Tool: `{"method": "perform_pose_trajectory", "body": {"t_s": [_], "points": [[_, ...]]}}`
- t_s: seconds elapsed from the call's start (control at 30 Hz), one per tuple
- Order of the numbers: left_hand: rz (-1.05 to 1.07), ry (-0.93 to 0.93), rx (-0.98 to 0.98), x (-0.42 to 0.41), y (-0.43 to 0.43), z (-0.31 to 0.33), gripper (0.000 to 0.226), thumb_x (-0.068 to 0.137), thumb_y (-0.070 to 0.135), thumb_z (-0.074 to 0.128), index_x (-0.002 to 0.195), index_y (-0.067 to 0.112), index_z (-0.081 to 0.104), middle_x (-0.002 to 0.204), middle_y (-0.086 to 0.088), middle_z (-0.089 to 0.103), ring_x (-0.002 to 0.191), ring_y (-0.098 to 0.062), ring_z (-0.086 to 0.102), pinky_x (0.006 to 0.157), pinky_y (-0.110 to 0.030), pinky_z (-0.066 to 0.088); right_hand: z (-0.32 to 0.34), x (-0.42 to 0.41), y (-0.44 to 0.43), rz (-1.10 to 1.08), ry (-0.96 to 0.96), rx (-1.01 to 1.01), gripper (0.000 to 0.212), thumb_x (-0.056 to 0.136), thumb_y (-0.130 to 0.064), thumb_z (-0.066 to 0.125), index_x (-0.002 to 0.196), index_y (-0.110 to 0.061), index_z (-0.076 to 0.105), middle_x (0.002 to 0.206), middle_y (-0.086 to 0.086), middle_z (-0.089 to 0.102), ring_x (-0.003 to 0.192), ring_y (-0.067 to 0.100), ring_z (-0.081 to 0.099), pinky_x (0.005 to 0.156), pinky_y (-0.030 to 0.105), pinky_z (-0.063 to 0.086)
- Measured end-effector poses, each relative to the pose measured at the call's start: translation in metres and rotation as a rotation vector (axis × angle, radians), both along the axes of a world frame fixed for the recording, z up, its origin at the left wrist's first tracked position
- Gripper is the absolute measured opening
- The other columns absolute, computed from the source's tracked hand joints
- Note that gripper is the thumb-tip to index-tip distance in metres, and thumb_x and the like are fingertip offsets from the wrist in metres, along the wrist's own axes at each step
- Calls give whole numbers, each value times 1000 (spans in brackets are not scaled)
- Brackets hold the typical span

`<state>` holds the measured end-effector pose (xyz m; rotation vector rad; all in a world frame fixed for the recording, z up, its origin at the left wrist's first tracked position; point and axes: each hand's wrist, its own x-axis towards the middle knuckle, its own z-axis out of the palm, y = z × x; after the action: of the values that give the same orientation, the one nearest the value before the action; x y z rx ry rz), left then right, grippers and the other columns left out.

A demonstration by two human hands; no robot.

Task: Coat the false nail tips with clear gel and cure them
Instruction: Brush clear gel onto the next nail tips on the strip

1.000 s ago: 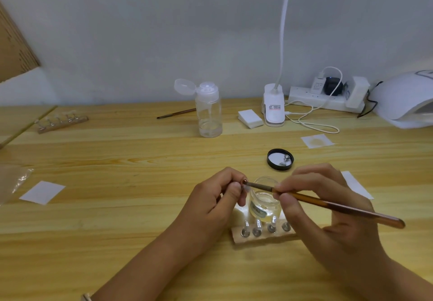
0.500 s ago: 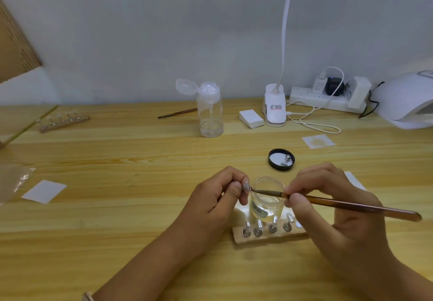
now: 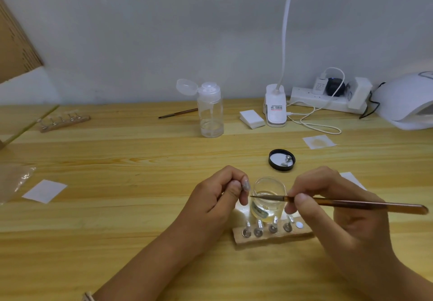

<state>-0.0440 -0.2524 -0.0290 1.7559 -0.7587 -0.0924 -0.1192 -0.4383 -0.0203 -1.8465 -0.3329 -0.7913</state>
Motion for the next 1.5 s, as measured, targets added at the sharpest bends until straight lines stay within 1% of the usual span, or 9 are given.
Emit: {"method": "perform_pose_trajectory", "body": {"t_s": [0.13, 0.3, 0.5, 0.63, 0.8, 0.97, 1.23, 1.37, 1.5], "points": [[2, 46, -49, 0, 1, -1, 20, 99, 18, 39, 89, 24, 56, 78, 8, 58, 66, -20, 44, 62, -17, 37, 1, 1, 0, -55, -17, 38, 12, 86, -26, 59, 83, -17, 66, 73, -2, 69, 76, 24, 67, 72, 44, 50], [1, 130, -83, 2, 2, -1, 16, 95, 21, 45, 89, 30, 57, 80, 12, 60, 67, 0, 49, 60, -13, 39, 2, 3, -1, -92, -17, 81, 12, 86, -28, 58, 87, -19, 66, 73, -6, 70, 76, 20, 70, 77, 36, 52], [42, 118, -124, 2, 4, 5, 8, 86, 28, 62, 88, 23, 68, 85, 19, 63, 67, 3, 52, 59, -16, 39, 1, 3, 1, -77, -54, 56, 13, 88, -25, 59, 94, -17, 67, 80, -9, 71, 80, 20, 71, 77, 40, 54], [37, 144, -166, 2, 4, 5, 9, 84, 24, 64, 87, 19, 71, 73, 18, 64, 63, -2, 50, 54, -22, 39, 1, 2, 3, -64, -124, -57, 13, 89, -20, 59, 96, -19, 70, 85, -12, 70, 86, 24, 67, 76, 41, 51], [29, 151, -202, 3, 3, 4, 8, 88, 23, 68, 91, 16, 71, 73, 16, 66, 60, 2, 54, 56, -12, 41, 3, 3, 6, -62, -116, -116, 14, 88, -25, 60, 95, -22, 71, 83, -14, 71, 91, 21, 65, 75, 36, 52], [25, 145, -218, 3, 2, 4, 15, 85, 22, 63, 92, 9, 69, 72, 16, 66, 60, 2, 52, 57, -11, 40, 5, 3, 8, -74, -96, -146, 15, 86, -26, 60, 95, -23, 71, 83, -9, 70, 89, 24, 65, 75, 38, 53], [58, 125, -189, 3, 2, 4, 19, 86, 27, 63, 91, 11, 71, 75, 17, 67, 64, 0, 54, 57, -13, 41, 6, 1, 2, -79, -84, -166, 16, 85, -21, 56, 84, -17, 72, 81, -6, 67, 82, 13, 66, 78, 19, 46], [41, 136, -190, 3, 3, 2, 16, 88, 25, 66, 93, 10, 69, 79, 12, 69, 67, -2, 57, 58, -14, 41, 4, 4, 6, -60, -94, -113, 14, 88, -23, 58, 95, -19, 70, 85, -13, 70, 91, 17, 66, 81, 28, 50], [33, 172, -222, 4, 3, 2, 4, 86, 21, 66, 88, 18, 66, 82, 7, 69, 68, -6, 57, 59, -13, 42, 3, 3, 7, -38, -71, -118, 15, 86, -24, 59, 92, -21, 72, 83, -7, 69, 89, 19, 65, 78, 35, 51]]}}
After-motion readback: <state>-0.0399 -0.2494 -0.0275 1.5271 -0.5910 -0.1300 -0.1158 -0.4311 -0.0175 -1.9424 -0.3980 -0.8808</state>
